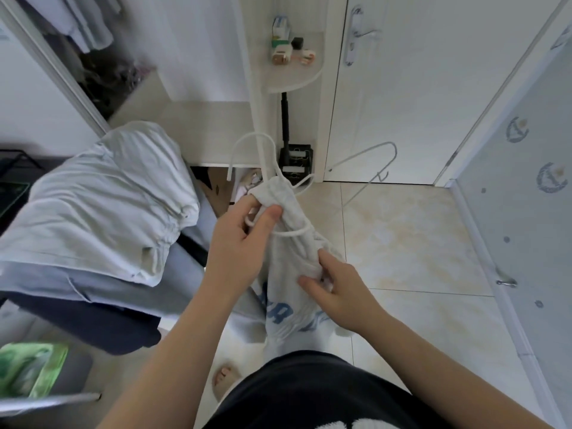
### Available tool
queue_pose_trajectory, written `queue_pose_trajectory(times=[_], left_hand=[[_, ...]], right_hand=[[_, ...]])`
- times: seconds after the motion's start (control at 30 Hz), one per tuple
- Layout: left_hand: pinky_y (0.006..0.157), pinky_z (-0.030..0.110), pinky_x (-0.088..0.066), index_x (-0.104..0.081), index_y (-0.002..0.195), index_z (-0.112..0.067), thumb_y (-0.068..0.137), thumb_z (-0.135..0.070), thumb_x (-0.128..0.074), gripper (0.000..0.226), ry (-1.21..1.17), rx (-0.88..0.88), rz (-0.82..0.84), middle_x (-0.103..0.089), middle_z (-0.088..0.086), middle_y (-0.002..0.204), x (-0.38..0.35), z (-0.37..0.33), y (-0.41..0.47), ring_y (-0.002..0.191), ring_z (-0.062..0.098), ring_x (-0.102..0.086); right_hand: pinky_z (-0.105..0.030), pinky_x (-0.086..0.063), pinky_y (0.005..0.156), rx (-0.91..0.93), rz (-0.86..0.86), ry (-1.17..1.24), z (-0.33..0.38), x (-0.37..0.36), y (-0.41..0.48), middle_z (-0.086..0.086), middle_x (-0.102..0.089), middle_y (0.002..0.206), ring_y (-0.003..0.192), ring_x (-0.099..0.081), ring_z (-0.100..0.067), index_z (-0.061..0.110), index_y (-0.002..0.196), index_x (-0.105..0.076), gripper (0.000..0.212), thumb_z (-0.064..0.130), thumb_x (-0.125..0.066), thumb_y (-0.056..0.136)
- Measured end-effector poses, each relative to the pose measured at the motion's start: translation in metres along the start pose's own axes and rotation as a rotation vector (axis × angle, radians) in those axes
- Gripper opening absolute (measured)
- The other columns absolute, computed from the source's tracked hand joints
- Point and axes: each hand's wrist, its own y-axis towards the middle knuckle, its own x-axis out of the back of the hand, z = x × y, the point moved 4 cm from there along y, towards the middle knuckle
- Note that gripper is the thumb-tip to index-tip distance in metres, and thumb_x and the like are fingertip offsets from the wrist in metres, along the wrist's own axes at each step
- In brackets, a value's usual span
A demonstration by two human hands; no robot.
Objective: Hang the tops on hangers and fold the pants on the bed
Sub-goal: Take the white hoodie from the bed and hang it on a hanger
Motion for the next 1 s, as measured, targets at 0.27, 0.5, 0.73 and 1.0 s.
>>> queue_pose_trajectory(times=[0.27,0.5,0.73,1.0], left_hand=[[0.058,0.010,-0.041,-0.073,0.088,-0.038,0.092,-0.031,-0.067,0.011,-0.010,-0.013,0.067,-0.063,-0.005,0.066,0.021,0.000,-0.002,0.061,0.001,-0.051],[0.065,0.029,-0.044,-0.075,0.088,-0.051,0.082,-0.064,-0.060,0.020,0.205,0.048,0.203,-0.068,0.016,0.078,0.063,0.015,0.001,0.071,0.032,-0.060],[0.060,0.028,-0.037,-0.077,0.085,-0.035,0.086,-0.060,-0.055,0.033,0.317,0.170,0.406,-0.060,0.008,0.060,0.081,0.039,-0.002,0.051,0.018,-0.047],[0.052,0.023,-0.034,-0.063,0.068,-0.015,0.098,-0.042,-0.057,0.040,0.387,0.065,0.612,-0.054,0.002,0.058,0.022,0.024,-0.005,0.050,0.009,-0.045]], right_hand=[[-0.036,-0.041,0.097,-0.350,0.486,-0.229,-0.072,0.000,0.005,0.017,-0.067,0.087,0.099,-0.058,-0.015,0.046,0.086,-0.066,0.018,0.058,-0.075,0.076],[-0.065,0.018,0.111,-0.223,0.501,-0.926,-0.115,0.030,0.011,0.009,-0.061,0.123,0.139,-0.034,-0.013,0.038,0.106,-0.064,0.034,0.056,-0.055,0.079],[-0.061,0.003,0.118,-0.120,0.214,-1.009,-0.076,0.086,0.027,0.013,-0.057,0.133,0.144,-0.031,-0.012,0.033,0.119,-0.059,0.030,0.032,-0.059,0.089],[-0.021,-0.039,0.063,0.022,0.286,-0.406,0.056,0.071,0.036,0.005,-0.058,0.081,0.076,-0.054,-0.018,0.013,0.094,-0.050,0.005,0.008,-0.048,0.096]])
